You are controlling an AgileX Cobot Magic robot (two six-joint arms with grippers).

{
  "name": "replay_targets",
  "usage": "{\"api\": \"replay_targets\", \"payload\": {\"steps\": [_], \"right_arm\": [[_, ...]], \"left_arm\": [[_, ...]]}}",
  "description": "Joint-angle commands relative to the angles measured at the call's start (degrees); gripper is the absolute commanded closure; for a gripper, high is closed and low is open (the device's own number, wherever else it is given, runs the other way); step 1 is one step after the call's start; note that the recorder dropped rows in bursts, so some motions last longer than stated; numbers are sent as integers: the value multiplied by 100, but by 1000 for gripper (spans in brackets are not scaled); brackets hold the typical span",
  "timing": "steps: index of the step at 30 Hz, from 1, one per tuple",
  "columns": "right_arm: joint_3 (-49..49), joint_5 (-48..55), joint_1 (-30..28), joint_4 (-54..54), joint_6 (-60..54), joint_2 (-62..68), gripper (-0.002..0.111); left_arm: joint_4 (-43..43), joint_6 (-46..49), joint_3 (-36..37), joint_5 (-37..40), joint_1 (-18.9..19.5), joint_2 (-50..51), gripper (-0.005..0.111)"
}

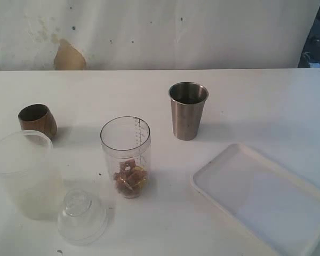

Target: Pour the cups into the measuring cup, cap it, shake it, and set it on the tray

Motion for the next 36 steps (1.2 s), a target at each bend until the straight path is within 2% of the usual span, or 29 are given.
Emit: {"api": "replay_targets", "payload": {"steps": [1,11,15,18,21,25,28,36], "right_arm": [[10,-21,2,-19,-7,-4,108],[10,-50,2,-19,-7,-4,108],[10,-459,2,-350,-485,-4,108],[10,-1096,2,-348,-526,-4,108],[10,-2289,2,-337,-770,-4,108],[10,-3692,2,-324,-327,-4,108],[10,-4200,2,-295,272,-4,108],[10,-5593,2,-7,511,-4,108]], "left_arm": [[-48,-27,30,-82,0,-26,106],[-48,-16,30,-82,0,-26,106],[-48,-16,30,-82,0,-26,106],[-48,-16,30,-82,0,-26,106],[-48,-16,30,-82,0,-26,106],[-48,-16,30,-82,0,-26,106],[-48,-16,30,-82,0,-26,106],[-48,-16,30,-82,0,-26,106]]}}
